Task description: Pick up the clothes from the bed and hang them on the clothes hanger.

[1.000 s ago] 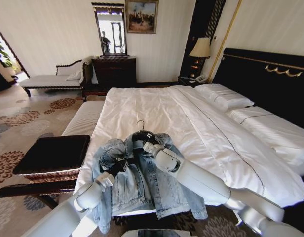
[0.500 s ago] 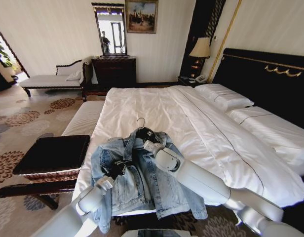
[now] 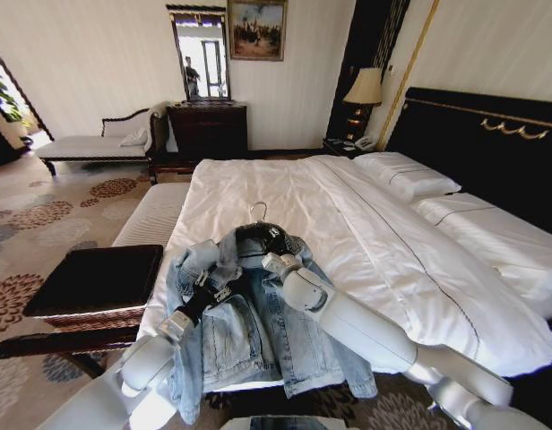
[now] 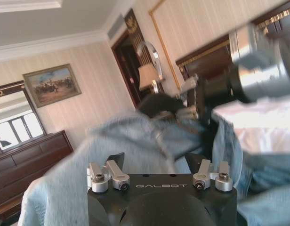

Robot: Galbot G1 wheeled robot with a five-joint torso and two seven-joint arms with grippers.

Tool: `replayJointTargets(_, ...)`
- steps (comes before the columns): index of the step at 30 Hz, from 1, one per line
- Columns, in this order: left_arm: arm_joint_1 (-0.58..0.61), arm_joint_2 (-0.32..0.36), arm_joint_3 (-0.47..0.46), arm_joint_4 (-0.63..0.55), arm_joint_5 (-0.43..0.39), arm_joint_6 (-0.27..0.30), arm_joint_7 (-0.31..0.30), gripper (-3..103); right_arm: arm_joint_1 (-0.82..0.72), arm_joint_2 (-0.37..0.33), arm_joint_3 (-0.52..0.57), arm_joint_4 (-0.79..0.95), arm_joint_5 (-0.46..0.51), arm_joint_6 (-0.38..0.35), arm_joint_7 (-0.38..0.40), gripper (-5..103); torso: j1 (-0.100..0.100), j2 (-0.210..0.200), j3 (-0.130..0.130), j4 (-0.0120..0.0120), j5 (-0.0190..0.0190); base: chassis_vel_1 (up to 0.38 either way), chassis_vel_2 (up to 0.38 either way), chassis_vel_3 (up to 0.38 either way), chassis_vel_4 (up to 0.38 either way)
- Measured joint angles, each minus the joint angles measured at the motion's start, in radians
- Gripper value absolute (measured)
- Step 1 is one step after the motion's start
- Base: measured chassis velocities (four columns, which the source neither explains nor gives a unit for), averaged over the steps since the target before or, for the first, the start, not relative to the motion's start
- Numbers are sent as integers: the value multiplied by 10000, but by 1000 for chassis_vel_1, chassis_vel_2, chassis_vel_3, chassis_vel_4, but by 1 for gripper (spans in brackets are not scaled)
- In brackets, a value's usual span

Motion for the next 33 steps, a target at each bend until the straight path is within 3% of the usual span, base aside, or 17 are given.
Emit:
replayJointTargets(1,0,0,0,0,0,0,0,75,0,0,0,0,0,0,0,26,0,0,0,0,0,0,0,0,0)
replayJointTargets(5,508,220,-642,-978,-918,50,35,96,-46,65,13,-81,-9,108,85,26,0,0,0,0,0,0,0,0,0)
replayJointTargets(12,1119,265,-1655,-1719,-1678,62,91,100,-79,291,63,-172,-70,230,254,26,0,-1,1,-1,-1,0,0,0,0)
replayJointTargets(15,1776,123,-3037,-2350,-2609,87,-37,100,73,431,184,-261,-79,351,426,26,0,0,0,0,-1,0,0,0,0)
replayJointTargets(16,1776,123,-3037,-2350,-2609,87,-37,100,73,431,184,-261,-79,351,426,26,0,0,0,0,-1,0,0,0,0)
replayJointTargets(20,2265,-232,-4784,-2531,-3800,207,-420,100,342,610,335,-318,-165,448,536,26,-1,0,1,1,0,0,0,0,0)
replayJointTargets(28,2690,-1223,-6193,-2519,-4584,234,-668,100,639,407,610,-165,-453,551,548,26,0,0,1,-2,3,0,0,0,0)
replayJointTargets(31,3051,-2015,-7387,-2424,-5351,194,-685,100,1109,68,746,-29,-504,609,489,26,0,0,1,-1,2,0,0,0,0)
replayJointTargets(33,3159,-2196,-7718,-2312,-5462,131,-669,100,1275,-18,770,0,-546,635,447,26,-1,-1,1,-1,2,0,0,0,0)
